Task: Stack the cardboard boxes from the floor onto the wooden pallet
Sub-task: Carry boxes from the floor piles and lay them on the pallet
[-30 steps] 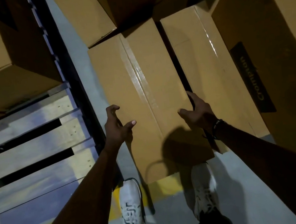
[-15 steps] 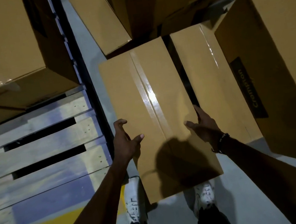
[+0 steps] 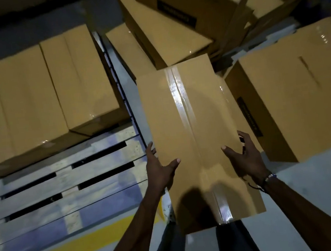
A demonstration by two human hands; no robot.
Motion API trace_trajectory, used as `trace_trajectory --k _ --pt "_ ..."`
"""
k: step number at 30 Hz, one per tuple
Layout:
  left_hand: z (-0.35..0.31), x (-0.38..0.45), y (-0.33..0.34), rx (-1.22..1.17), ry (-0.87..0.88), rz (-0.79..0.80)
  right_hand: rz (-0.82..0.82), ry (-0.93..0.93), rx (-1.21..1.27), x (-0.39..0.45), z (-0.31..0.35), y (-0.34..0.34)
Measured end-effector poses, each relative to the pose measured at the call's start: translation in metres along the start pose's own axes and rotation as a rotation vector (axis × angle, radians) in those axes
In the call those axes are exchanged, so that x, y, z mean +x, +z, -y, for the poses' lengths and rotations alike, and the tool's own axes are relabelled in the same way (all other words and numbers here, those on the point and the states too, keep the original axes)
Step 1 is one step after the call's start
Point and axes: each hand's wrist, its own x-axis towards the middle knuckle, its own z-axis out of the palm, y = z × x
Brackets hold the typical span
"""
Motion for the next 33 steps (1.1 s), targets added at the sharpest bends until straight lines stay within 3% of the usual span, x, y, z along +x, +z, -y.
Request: trace_trajectory --k 7,14,22,33 --pt "-0.086 -0.109 -0.072 -0.041 0.11 0.023 -0.078 -0.085 0.001 -0.129 0.081 -0.06" --pt "-0.131 -0.2 -0.123 -0.09 0.182 -0.031 -0.097 -0.198 0.001 -0.215 0.116 -0.091" --pt "-0.126 -0.289 -0.159 -0.152 0.176 -0.139 -0.035 -0.354 0.042 -0.274 0.123 -0.095" --pt "-0.081 -0.35 -0.227 -0.184 0.078 -0.308 0.112 -0.432 -0.005 -0.322 0.153 -0.037"
